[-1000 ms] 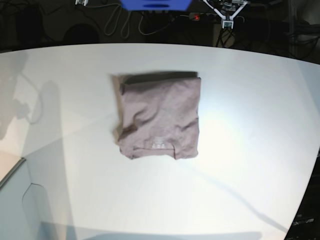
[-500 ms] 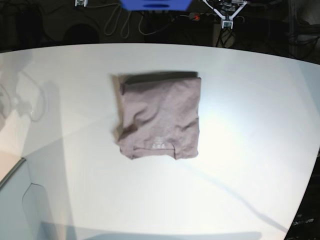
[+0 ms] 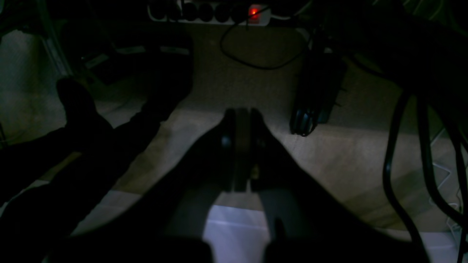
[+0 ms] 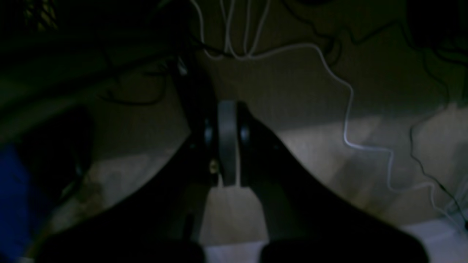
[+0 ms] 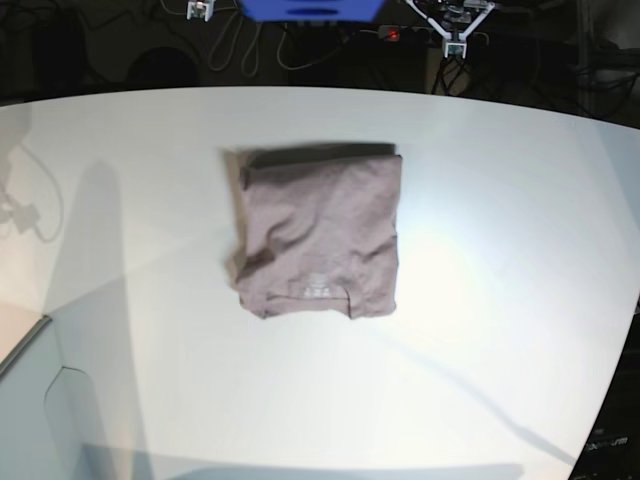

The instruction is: Layout the t-shirt on the table in an organized manner, then fold the t-shirt properly

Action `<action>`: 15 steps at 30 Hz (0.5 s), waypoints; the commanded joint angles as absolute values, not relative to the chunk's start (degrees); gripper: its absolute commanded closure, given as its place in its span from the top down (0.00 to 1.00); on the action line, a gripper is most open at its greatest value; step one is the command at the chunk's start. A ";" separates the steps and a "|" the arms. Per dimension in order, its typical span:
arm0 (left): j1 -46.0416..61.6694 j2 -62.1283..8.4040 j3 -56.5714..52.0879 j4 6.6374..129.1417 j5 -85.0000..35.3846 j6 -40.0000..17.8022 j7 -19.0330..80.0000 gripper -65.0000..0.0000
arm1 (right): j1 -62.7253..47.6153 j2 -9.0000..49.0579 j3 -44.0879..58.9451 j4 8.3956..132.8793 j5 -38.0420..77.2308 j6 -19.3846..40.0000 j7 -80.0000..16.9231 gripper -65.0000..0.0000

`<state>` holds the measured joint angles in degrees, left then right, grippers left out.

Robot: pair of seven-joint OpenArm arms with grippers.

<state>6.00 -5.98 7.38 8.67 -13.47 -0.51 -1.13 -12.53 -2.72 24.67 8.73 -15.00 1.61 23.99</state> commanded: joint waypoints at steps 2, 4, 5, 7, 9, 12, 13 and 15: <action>5.14 -6.20 7.34 8.48 -13.32 -0.75 -1.19 0.00 | -12.97 -2.77 24.48 8.75 -15.25 1.27 24.66 0.00; 4.97 -6.02 7.34 8.31 -13.32 -0.75 -1.19 0.00 | -12.97 -2.68 24.40 8.75 -15.25 1.27 24.66 0.00; 4.97 -5.93 7.34 8.31 -13.32 -0.75 -1.19 0.00 | -12.97 -2.51 24.40 8.75 -15.34 1.27 24.66 0.00; 4.88 -5.76 7.25 8.31 -13.32 -0.75 -1.19 0.00 | -12.97 -2.33 24.31 8.75 -15.34 1.27 24.66 0.00; 4.88 -4.79 7.25 8.31 -13.49 -0.75 -1.19 0.00 | -12.97 -1.45 24.31 8.75 -15.34 1.27 24.66 0.00; 4.79 -4.44 7.25 8.31 -13.58 -0.75 -1.19 0.00 | -12.88 -1.27 24.31 8.75 -15.34 1.27 24.66 0.00; 4.79 -4.35 7.25 8.31 -13.58 -0.75 -1.19 0.00 | -12.88 -1.19 24.31 8.75 -15.43 1.27 24.66 0.00; 4.79 -4.35 7.25 8.31 -13.67 -0.75 -1.19 0.00 | -12.88 -0.75 24.31 8.75 -15.43 1.27 24.66 0.00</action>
